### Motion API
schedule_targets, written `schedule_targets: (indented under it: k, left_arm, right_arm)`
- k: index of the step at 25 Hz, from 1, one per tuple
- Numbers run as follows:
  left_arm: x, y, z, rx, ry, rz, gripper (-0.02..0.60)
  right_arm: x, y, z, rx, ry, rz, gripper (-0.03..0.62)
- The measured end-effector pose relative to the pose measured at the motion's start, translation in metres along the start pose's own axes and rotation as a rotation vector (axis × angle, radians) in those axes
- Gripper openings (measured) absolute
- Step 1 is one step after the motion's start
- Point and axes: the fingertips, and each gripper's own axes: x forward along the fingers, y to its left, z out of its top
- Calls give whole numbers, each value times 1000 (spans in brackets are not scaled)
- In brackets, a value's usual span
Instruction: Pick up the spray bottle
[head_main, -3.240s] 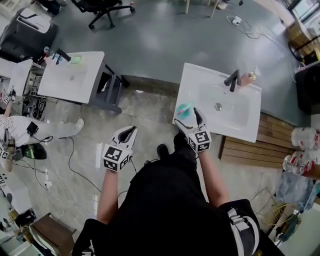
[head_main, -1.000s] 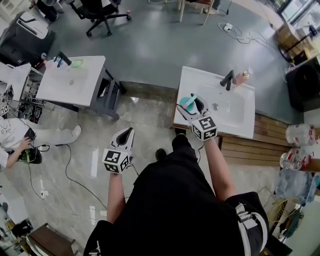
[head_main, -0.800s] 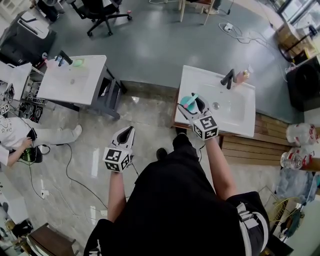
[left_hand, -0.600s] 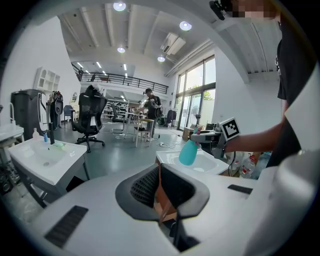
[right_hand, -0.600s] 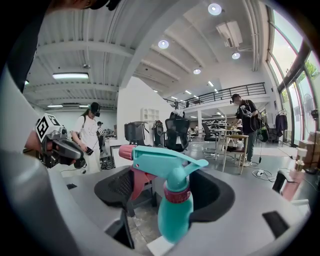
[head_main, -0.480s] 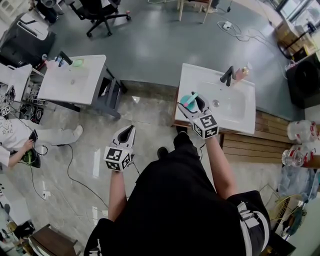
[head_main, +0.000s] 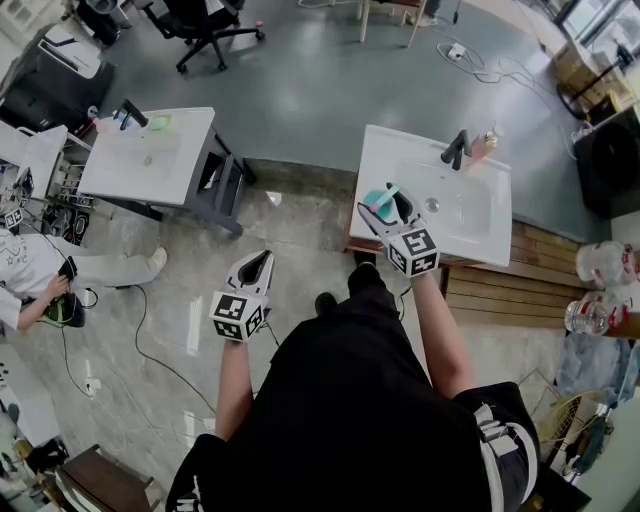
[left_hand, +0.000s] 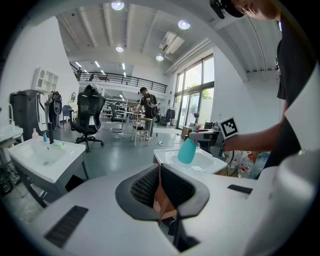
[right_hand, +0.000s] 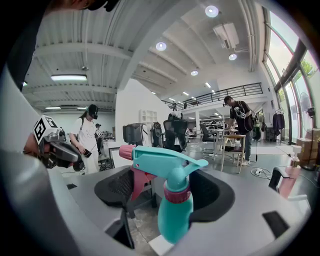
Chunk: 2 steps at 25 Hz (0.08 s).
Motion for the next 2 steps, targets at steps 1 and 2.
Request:
schedule_targets:
  k: [1, 2]
  left_arm:
    - [0, -2, -1, 0, 0, -1, 31]
    - [0, -4, -2, 1, -1, -3, 31]
  right_arm:
    - [-1, 0, -1, -1, -1, 0, 347]
    - [-3, 0, -1, -2, -3, -1, 347]
